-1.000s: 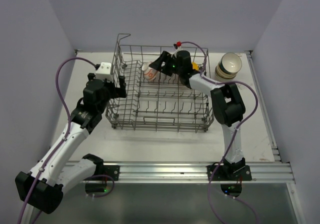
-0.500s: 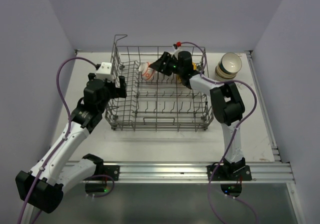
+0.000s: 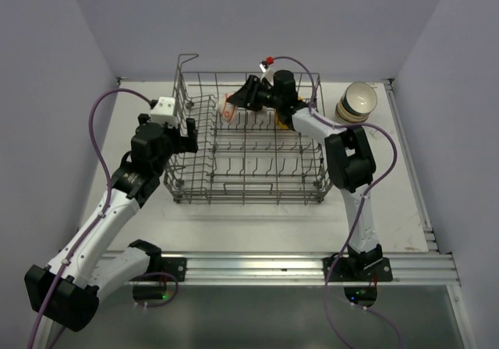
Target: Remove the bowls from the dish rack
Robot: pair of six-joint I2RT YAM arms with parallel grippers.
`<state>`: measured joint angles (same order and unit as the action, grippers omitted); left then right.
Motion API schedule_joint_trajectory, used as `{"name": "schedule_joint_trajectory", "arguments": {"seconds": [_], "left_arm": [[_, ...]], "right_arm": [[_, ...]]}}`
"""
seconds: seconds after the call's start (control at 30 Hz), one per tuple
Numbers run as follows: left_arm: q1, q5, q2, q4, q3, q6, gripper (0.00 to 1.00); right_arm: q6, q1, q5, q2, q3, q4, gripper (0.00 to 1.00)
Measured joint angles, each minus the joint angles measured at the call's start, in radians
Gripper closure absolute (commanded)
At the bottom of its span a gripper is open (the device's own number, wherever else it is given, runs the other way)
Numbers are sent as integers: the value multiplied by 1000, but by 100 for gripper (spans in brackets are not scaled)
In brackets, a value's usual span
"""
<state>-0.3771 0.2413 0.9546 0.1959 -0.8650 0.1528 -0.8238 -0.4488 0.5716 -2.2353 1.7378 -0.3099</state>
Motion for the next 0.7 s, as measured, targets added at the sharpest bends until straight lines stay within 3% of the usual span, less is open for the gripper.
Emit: {"name": "schedule_joint_trajectory", "arguments": {"seconds": [0.13,0.23,0.47,0.57,0.7], "left_arm": [[0,-2,5,0,0,0,0],[0,-3,9,0,0,-2,0],[0,-2,12,0,0,-7,0],[0,-2,12,1,0,-7,0],[0,-2,14,1,0,-7,0]], "right_arm": [[18,-2,10,-33,34,61,54],[25,-5,20,-66,50,81,63],[14,-4,34,-74,56,56,66],[1,-4,57,-74,52,34,80],[-27,-10,87,-74,38,-30,91]]}}
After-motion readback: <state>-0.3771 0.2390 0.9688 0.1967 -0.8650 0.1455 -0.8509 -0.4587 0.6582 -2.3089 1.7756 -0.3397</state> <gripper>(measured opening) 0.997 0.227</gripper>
